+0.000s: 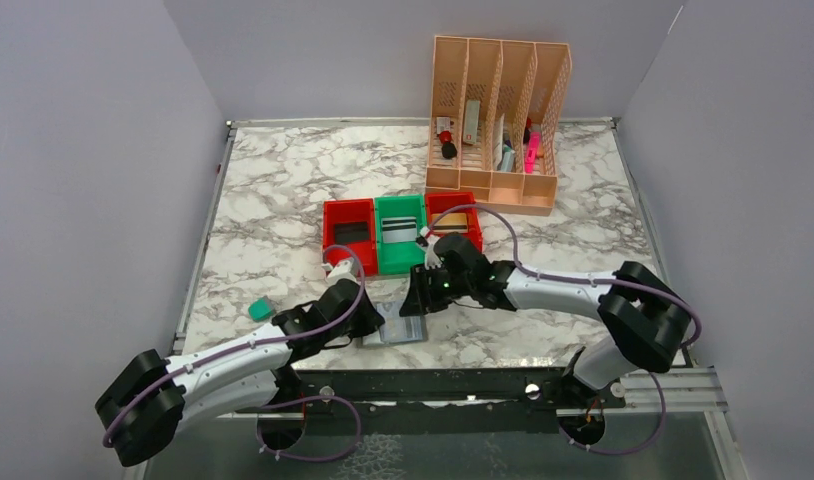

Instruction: Take the credit cards out of the card holder

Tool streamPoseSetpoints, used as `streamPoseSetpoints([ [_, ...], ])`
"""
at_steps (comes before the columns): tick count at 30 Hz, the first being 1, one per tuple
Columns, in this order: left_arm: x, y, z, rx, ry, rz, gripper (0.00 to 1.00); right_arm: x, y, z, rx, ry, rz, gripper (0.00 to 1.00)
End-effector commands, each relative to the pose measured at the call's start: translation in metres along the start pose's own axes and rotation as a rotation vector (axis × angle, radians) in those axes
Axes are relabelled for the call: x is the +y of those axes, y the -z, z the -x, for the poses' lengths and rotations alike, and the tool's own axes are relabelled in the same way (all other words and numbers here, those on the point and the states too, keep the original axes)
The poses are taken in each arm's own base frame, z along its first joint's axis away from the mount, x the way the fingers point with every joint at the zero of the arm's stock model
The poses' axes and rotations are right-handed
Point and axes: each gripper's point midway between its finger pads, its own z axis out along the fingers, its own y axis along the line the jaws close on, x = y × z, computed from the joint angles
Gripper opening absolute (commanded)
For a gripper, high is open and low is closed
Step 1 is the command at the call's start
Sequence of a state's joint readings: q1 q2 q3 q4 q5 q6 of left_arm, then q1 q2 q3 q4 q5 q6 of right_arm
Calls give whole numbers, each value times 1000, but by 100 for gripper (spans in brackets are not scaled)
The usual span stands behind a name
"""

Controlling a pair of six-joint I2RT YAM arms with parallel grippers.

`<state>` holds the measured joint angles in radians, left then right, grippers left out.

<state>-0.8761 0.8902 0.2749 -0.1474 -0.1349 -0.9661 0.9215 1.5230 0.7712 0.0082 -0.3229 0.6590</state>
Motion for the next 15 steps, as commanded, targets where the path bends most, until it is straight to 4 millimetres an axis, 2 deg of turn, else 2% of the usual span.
streamPoseSetpoints([
  [1,-12,-1,4,1,-9,-46,18,29,-12,-6,59,-1,182,39],
  [7,-13,0,4,1,-9,-48,19,13,-30,-17,109,-21,150,38],
  [12,-11,0,4,1,-8,-38,19,-31,-36,-30,134,-98,-79,31],
  [15,-14,0,4,-2,-2,-57,22,-47,-33,-38,137,-123,-154,28],
])
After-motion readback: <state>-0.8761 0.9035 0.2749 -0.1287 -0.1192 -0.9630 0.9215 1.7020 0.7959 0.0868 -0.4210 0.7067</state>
